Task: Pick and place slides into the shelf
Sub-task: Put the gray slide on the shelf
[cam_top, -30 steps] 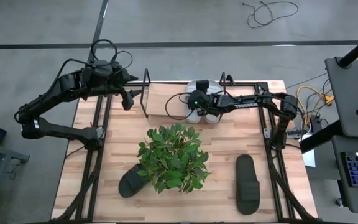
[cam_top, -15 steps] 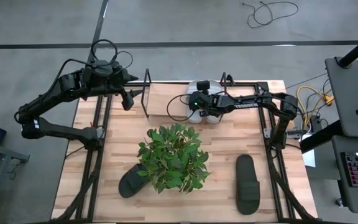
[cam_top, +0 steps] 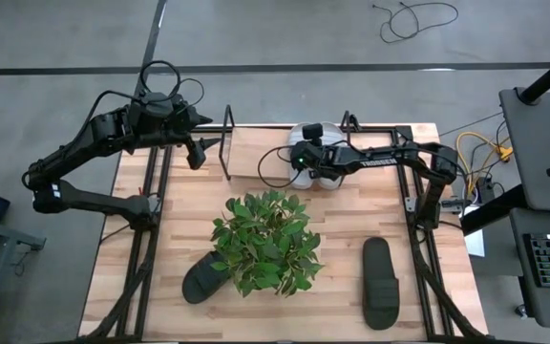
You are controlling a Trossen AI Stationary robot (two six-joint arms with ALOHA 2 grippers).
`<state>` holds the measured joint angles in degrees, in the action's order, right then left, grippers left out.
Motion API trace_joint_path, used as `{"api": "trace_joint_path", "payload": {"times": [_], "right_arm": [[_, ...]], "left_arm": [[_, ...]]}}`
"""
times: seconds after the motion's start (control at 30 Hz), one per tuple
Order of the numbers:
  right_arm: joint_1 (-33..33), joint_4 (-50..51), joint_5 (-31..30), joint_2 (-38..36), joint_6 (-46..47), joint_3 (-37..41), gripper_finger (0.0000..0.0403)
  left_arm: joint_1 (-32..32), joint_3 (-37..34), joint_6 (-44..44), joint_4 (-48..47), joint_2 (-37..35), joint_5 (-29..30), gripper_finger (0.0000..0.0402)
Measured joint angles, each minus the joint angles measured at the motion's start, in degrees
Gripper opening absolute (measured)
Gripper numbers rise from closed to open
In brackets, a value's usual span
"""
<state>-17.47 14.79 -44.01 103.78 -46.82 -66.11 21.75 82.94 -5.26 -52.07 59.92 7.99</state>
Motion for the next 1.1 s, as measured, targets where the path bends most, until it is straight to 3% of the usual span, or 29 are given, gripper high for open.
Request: {"api": "trace_joint_path", "payload": {"times": [1.1], "right_arm": [[1.0,-0.3,-0.7,-3.7,3.4,2.5,0.0013]], "left_arm": [[0.0,-2.6,0.1,0.0,-0.1,0.0,0.0255]]}}
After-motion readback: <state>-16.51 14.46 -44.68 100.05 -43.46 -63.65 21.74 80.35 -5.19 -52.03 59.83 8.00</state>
